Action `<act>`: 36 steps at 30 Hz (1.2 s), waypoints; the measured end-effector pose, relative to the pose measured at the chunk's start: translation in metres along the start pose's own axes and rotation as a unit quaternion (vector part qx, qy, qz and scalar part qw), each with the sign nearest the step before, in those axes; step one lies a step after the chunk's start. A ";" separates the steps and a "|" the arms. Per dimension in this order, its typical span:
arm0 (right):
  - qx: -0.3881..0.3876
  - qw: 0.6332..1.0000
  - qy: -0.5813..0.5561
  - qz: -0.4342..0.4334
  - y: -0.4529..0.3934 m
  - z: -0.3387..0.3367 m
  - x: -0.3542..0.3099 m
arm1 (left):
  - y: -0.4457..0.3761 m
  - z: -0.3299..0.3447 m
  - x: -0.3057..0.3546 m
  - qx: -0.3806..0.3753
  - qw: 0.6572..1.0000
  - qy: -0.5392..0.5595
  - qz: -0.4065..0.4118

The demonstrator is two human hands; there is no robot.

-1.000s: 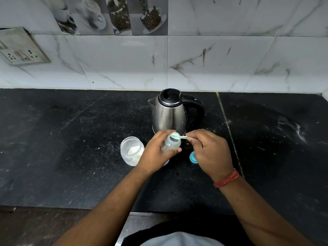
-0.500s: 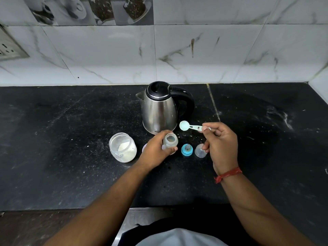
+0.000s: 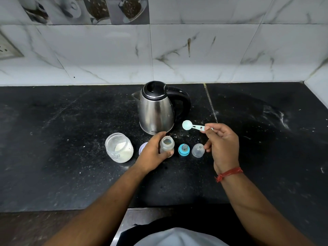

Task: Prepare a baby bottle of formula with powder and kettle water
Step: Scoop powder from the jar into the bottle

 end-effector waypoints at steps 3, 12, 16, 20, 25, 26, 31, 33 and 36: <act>-0.008 1.000 -0.001 -0.002 0.001 0.009 0.001 | 0.004 -0.011 0.002 0.030 0.999 -0.020 0.035; -0.047 0.999 -0.025 0.008 0.007 0.062 0.014 | 0.035 -0.085 0.011 0.158 0.981 -0.036 0.109; -0.077 0.997 -0.030 0.007 0.013 0.099 0.023 | 0.050 -0.126 -0.009 0.233 0.963 -0.090 0.101; -0.127 0.992 0.001 -0.002 0.023 0.140 0.037 | 0.060 -0.148 -0.047 0.250 0.959 -0.120 0.060; -0.231 0.953 0.173 -0.089 0.040 0.196 0.057 | 0.069 -0.152 -0.083 0.220 0.964 -0.147 0.029; -0.259 0.928 0.236 -0.127 0.045 0.206 0.061 | 0.070 -0.151 -0.088 0.210 0.965 -0.154 0.025; -0.328 0.824 0.419 -0.193 0.061 0.233 0.084 | 0.067 -0.138 -0.105 0.147 0.979 -0.144 0.007; -0.338 0.800 0.451 -0.205 0.064 0.239 0.092 | 0.065 -0.133 -0.110 0.129 0.982 -0.136 0.004; -0.348 0.775 0.489 -0.197 0.063 0.246 0.102 | 0.061 -0.127 -0.113 0.106 0.986 -0.125 0.000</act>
Point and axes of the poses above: each hand's wrist, its own y-axis away from the middle knuckle, its own z-axis out of the palm, x = y × z, the point moved 7 cm from there along -y, towards the middle knuckle, and after that the axes turned 14 degrees about -y, right-handed, at the moved point
